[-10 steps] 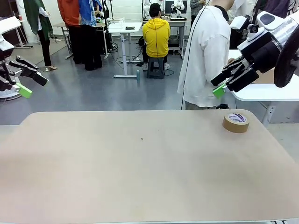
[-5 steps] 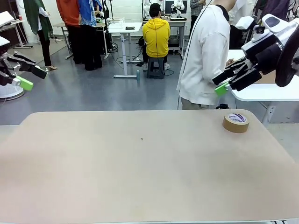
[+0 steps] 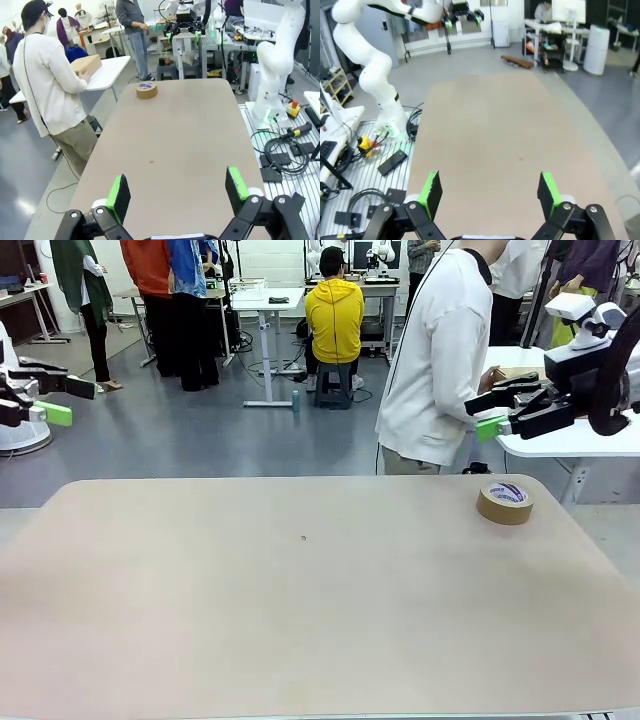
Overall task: Wrap the clocks to prevent damage.
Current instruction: After the human seals the box with tape, release both hands from the side flaps of the Package Box.
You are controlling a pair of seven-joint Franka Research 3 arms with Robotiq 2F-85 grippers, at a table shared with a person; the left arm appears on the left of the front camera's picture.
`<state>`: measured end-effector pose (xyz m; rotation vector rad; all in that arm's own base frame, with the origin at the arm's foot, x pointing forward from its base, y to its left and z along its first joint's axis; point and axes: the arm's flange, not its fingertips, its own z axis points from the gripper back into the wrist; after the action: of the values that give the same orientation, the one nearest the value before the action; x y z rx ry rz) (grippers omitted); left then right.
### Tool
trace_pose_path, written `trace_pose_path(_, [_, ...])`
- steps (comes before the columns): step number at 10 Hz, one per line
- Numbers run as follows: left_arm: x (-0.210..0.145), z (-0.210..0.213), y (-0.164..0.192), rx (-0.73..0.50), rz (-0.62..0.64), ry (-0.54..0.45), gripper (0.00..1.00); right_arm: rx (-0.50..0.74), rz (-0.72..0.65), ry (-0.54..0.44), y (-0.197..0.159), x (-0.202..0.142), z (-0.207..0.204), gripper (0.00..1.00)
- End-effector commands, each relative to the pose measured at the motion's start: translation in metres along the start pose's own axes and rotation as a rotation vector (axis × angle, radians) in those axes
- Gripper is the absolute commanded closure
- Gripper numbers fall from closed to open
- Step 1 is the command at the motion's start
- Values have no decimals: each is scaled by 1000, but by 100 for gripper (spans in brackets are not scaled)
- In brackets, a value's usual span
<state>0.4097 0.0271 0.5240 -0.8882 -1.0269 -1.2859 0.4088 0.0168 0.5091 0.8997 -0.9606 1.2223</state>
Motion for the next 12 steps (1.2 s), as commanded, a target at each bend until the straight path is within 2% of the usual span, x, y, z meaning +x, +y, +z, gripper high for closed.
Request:
trace_pose_path(1, [-21, 7, 2, 10, -5, -70, 0, 9, 45, -66, -1, -14, 4, 0])
trace_pose_path(5, [-37, 13, 9, 100, -8, -95, 0, -22, -10, -55, 1, -21, 5, 0])
trace_pose_path(6, [-38, 13, 13, 124, -5, -88, 0, -251, -219, -18, -17, -17, 5, 0])
trace_pose_path(7, [-38, 18, 11, 67, 20, -77, 0, 6, 6, -36, 2, -21, 10, 0])
trace_pose_path(12, [-38, 18, 11, 67, 20, -77, 0, 6, 6, -36, 2, -21, 10, 0])
